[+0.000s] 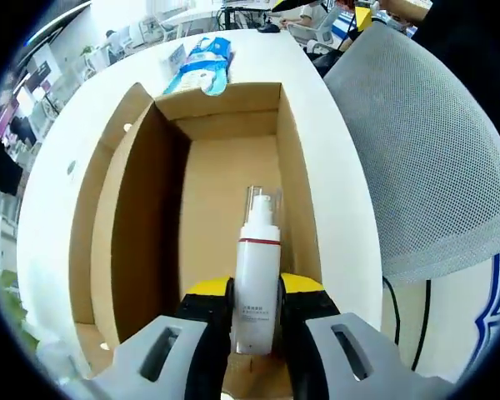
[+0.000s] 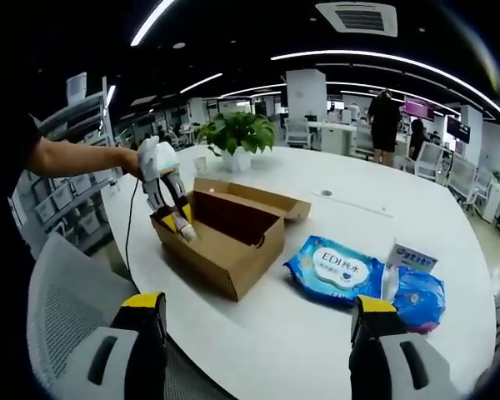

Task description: Operate the shoe box by opening the lid, removing the specified soft item, and placing it in the target area until the item is outside and the box remains undamaged.

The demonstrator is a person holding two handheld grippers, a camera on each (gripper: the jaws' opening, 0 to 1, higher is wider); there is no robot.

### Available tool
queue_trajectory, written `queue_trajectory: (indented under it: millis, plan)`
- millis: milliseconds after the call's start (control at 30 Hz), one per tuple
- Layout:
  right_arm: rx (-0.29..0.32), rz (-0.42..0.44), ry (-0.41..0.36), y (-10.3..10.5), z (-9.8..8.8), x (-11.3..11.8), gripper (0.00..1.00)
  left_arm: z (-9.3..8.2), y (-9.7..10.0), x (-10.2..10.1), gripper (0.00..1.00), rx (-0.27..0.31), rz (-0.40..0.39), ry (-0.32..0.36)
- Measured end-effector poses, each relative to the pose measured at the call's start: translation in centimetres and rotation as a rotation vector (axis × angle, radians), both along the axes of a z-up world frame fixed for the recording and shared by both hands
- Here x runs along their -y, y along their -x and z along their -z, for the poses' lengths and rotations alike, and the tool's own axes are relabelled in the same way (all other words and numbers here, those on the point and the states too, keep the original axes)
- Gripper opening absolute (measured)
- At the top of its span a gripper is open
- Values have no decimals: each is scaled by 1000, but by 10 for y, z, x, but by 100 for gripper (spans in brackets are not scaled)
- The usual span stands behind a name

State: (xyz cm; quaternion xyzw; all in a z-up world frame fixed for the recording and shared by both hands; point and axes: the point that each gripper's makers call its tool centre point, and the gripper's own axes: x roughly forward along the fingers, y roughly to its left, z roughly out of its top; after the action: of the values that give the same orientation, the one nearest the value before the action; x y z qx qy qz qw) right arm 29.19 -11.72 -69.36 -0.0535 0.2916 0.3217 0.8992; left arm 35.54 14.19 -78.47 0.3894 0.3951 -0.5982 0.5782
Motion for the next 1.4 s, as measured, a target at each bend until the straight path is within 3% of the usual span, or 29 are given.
queue_trajectory:
  millis: [967, 1267, 1400]
  plan:
    - [-32, -41, -104, -4, -2, -43, 73, -47, 13, 53, 20, 100, 59, 171]
    - [-47, -22, -138, -9, -1, -51, 59, -55, 21, 74, 20, 110, 57, 240]
    - [-41, -29, -117, -10, 2, -55, 54, -57, 24, 83, 20, 116, 57, 266]
